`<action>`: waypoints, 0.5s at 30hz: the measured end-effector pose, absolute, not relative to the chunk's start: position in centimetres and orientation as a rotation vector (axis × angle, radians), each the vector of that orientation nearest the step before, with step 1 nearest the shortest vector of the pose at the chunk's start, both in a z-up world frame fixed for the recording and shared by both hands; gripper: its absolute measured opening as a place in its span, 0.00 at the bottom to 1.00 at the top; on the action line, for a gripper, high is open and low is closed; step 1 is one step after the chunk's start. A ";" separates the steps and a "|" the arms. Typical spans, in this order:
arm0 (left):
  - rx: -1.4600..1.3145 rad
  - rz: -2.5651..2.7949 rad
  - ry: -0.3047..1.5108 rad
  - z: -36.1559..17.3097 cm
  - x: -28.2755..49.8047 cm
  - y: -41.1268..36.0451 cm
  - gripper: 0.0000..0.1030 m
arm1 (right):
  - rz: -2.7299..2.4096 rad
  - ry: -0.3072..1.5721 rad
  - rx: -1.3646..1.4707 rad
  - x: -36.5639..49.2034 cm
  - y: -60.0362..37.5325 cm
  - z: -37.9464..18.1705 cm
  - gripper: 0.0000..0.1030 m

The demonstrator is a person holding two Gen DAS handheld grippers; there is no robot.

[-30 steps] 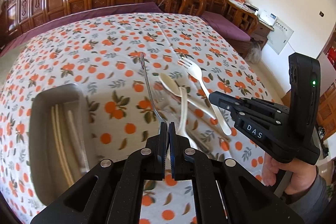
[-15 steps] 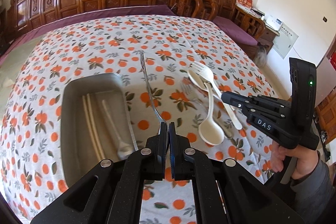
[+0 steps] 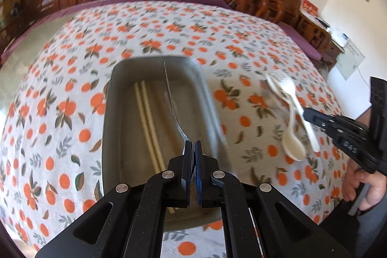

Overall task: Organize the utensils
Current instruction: 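Carry the metal fork into the tray and open the left tool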

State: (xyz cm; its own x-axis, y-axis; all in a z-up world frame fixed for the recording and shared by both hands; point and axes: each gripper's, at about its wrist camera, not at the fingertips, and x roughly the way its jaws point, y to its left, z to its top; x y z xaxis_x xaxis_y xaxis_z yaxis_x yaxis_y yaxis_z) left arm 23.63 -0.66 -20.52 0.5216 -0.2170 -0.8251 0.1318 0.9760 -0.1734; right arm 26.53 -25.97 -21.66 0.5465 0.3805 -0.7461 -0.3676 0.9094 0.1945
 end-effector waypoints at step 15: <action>-0.112 -0.153 1.042 -22.6 24.7 1.4 0.02 | 0.476 0.909 -0.008 25.3 -23.3 -22.0 0.04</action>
State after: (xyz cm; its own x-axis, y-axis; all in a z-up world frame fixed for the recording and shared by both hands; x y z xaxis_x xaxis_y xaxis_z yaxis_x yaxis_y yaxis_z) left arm 24.68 1.43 -22.63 0.4950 -0.1793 -0.8502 0.0734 0.9836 -0.1647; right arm 25.26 -23.26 -22.00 0.5186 0.3932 -0.7593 -0.4000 0.8964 0.1910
